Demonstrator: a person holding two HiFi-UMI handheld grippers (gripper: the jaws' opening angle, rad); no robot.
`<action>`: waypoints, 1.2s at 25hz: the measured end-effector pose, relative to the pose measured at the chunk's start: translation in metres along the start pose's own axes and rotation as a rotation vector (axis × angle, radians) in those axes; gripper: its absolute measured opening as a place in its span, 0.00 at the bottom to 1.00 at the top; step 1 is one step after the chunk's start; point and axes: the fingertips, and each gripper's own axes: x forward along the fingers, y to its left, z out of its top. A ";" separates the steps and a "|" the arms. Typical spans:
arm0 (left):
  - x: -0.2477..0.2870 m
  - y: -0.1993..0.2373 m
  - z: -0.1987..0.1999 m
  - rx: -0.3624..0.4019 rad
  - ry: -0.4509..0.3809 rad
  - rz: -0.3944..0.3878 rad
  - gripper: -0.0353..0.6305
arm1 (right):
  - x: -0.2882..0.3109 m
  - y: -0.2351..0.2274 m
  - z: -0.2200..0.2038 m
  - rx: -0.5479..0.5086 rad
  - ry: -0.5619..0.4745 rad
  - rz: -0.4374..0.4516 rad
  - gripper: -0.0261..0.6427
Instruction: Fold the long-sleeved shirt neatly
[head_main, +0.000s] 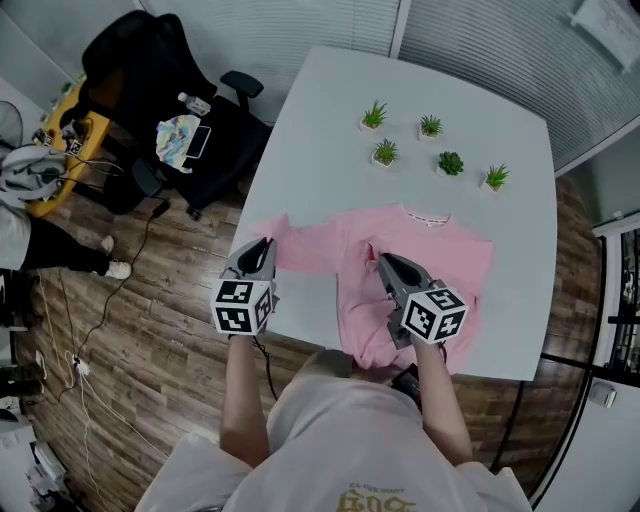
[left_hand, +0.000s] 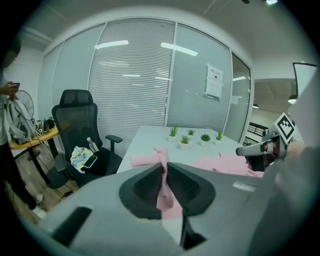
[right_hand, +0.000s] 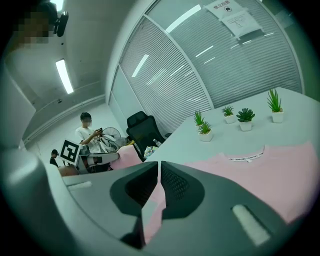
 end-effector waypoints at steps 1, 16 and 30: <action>0.000 -0.003 0.002 0.006 -0.004 -0.006 0.10 | -0.002 -0.003 0.000 0.003 -0.004 -0.006 0.08; -0.003 -0.085 0.029 0.113 -0.010 -0.087 0.10 | -0.059 -0.035 0.006 0.040 -0.073 -0.039 0.09; 0.002 -0.162 0.059 0.180 -0.035 -0.155 0.10 | -0.126 -0.069 0.017 0.111 -0.164 -0.072 0.09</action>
